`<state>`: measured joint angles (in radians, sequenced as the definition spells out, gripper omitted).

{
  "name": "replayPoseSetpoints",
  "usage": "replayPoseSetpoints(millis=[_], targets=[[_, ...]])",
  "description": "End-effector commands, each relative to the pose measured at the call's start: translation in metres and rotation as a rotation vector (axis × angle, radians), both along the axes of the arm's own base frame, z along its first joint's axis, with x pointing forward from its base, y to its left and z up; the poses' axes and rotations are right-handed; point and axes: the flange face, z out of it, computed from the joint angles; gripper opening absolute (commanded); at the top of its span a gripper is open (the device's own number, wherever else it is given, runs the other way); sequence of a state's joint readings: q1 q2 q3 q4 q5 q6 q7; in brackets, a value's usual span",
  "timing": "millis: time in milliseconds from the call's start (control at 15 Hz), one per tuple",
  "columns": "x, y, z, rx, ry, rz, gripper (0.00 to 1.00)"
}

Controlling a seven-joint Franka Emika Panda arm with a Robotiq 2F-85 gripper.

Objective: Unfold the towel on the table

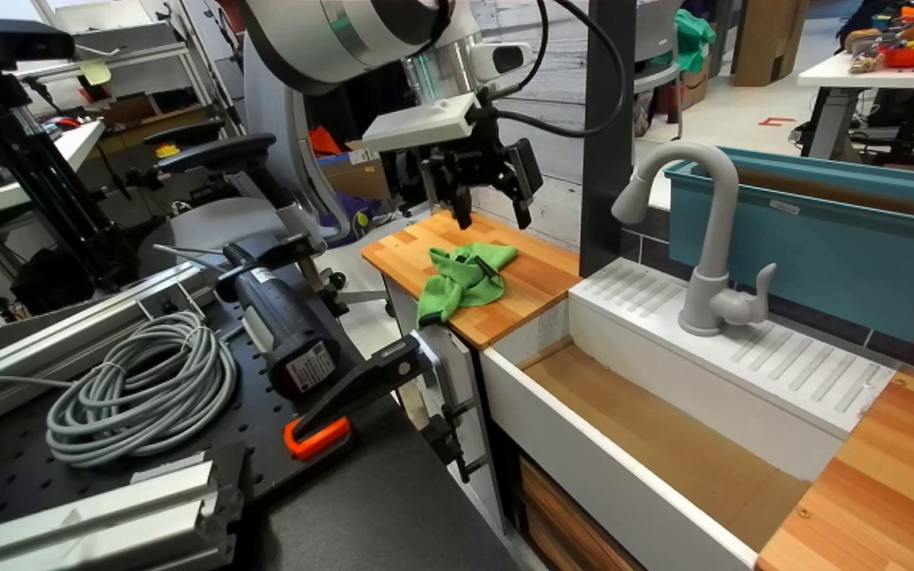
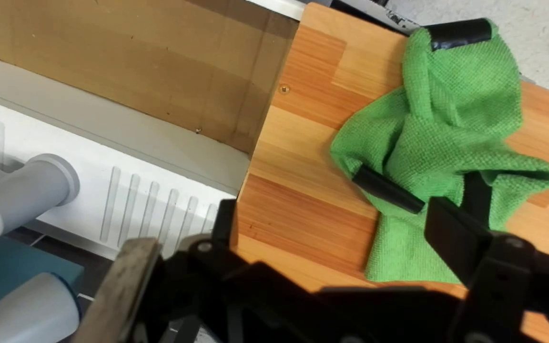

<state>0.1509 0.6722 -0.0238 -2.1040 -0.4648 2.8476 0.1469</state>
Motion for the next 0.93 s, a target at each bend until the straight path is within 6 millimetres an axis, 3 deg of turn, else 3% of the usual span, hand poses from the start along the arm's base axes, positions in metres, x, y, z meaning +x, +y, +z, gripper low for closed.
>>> replayPoseSetpoints(millis=[0, 400, 867], targets=[[-0.002, 0.006, -0.016, -0.016, 0.078, 0.066, 1.00], [0.004, 0.021, -0.057, -0.001, 0.263, 0.315, 1.00], [0.029, 0.021, -0.059, -0.033, 0.263, 0.408, 1.00]])
